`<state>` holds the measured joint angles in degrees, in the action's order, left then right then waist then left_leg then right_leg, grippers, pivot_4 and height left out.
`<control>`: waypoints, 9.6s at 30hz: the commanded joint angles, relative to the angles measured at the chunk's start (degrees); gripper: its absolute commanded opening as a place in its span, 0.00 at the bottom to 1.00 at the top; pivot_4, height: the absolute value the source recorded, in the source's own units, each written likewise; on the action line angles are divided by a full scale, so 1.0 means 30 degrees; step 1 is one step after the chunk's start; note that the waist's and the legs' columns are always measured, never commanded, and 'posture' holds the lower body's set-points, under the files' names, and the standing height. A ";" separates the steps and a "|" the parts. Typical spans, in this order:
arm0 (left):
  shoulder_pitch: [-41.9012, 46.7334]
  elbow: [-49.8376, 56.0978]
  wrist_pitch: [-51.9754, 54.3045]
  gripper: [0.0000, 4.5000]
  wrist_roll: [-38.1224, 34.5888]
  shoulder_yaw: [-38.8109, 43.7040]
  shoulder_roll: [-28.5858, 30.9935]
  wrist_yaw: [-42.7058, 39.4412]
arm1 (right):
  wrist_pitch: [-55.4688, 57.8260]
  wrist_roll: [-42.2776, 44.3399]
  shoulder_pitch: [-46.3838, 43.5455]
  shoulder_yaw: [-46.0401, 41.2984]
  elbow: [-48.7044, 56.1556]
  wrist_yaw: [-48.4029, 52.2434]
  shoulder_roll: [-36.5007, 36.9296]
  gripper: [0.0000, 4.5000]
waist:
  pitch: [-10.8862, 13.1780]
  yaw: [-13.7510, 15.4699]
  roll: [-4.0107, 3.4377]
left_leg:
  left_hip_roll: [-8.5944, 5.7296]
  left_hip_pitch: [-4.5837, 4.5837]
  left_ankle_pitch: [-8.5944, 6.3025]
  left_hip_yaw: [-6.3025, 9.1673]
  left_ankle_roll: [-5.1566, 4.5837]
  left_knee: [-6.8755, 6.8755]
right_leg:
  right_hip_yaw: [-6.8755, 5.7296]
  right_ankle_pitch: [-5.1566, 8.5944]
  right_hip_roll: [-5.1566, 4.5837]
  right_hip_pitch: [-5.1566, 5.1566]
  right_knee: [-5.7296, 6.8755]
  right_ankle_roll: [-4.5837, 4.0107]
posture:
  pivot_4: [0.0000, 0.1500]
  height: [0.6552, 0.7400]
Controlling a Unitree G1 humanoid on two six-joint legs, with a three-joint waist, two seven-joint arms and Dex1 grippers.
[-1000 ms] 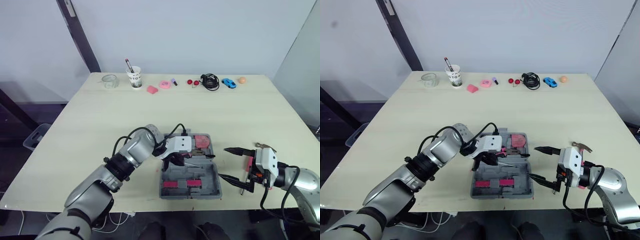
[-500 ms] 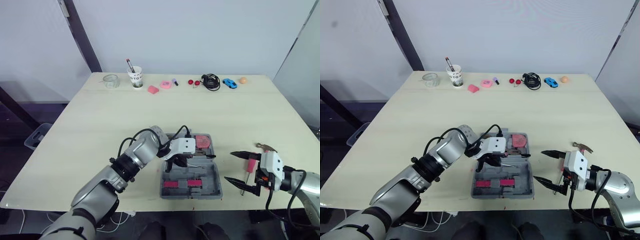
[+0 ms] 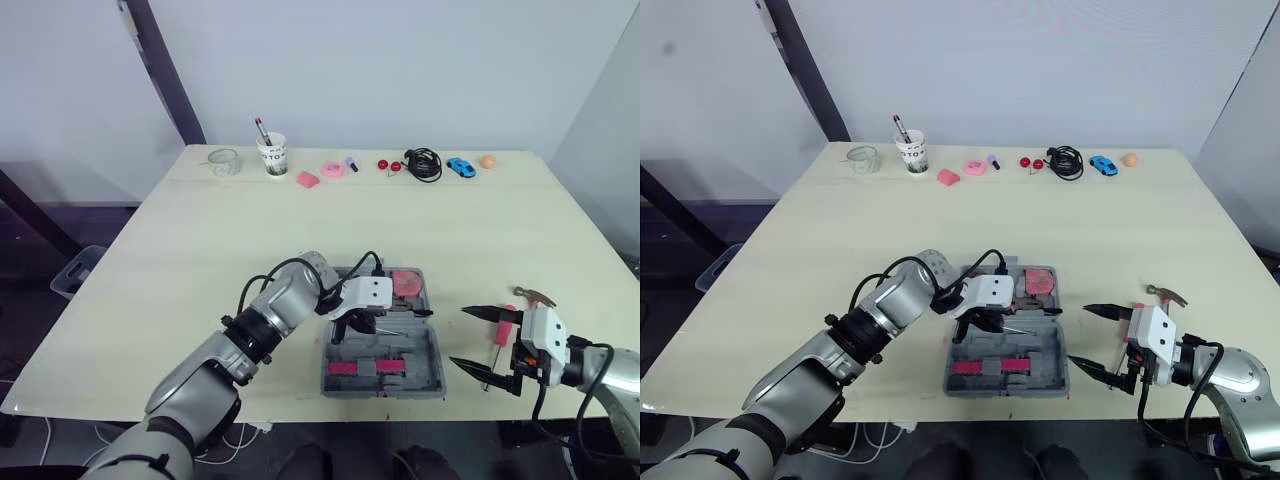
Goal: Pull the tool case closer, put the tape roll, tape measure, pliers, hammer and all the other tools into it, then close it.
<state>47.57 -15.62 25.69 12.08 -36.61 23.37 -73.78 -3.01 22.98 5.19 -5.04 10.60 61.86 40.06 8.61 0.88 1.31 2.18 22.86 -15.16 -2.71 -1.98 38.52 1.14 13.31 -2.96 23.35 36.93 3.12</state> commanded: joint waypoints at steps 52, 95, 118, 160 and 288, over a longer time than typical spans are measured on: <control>-0.0910 0.0321 -0.3121 0.41 -0.4021 0.4409 0.0989 -0.0836 | 0.0458 0.1071 -0.0526 -0.0504 0.1133 -0.0600 -0.0609 1.00 | -0.0002 -0.0046 -0.0007 | 0.0014 -0.0002 0.0000 0.0002 0.0000 0.0001 | 0.0011 -0.0003 0.0020 0.0005 0.0003 0.0001 | 1.00 1.00; -0.3697 -0.6148 -0.8497 0.00 -0.6885 0.7866 -0.0858 -0.1177 | -0.1098 0.1354 0.0269 -0.0862 -0.0631 -0.0383 -0.1213 1.00 | -0.0117 -0.0086 -0.0046 | 0.0012 -0.0041 0.0000 0.0049 -0.0001 0.0058 | 0.0030 -0.0005 0.0049 -0.0080 0.0011 0.0000 | 1.00 1.00; -1.5376 0.6285 -0.2548 0.71 -1.2543 1.7118 0.3371 0.4750 | -0.0502 0.1868 0.4868 -0.6613 -0.1531 -0.4671 -0.2374 1.00 | -0.0111 -0.0050 -0.0063 | 0.0039 -0.0064 -0.0003 0.0046 0.0001 0.0032 | 0.0047 0.0046 0.0023 -0.0072 0.0005 -0.0083 | 1.00 1.00; -1.5940 0.9549 -0.2863 0.99 -1.4512 1.6918 0.5738 0.3482 | 0.5488 0.0814 0.3767 -0.7016 0.1235 -1.1198 -0.3503 1.00 | -0.0117 -0.0070 -0.0079 | 0.0042 -0.0042 -0.0008 -0.0013 0.0002 -0.0063 | 0.0121 0.0046 -0.0024 0.0038 -0.0037 -0.0084 | 1.00 1.00; -0.9964 1.3442 0.1015 1.00 -1.7386 1.2850 0.6035 0.2894 | 1.2436 -0.2625 -0.3637 -0.3207 -0.3620 -1.6619 -0.6548 0.01 | -0.0095 -0.0552 -0.0069 | 0.0031 -0.0027 -0.0004 0.0000 -0.0001 -0.0068 | 0.0179 0.0045 0.0070 0.0038 -0.0035 -0.0075 | 1.00 1.00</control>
<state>16.92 24.10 29.67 -40.02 1.69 41.35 -64.73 34.62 15.29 -5.59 -12.42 -0.08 12.31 19.52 8.33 -0.78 1.10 2.27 22.78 -15.17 -2.71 -1.99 38.31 1.68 13.44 -2.75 23.46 36.82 2.90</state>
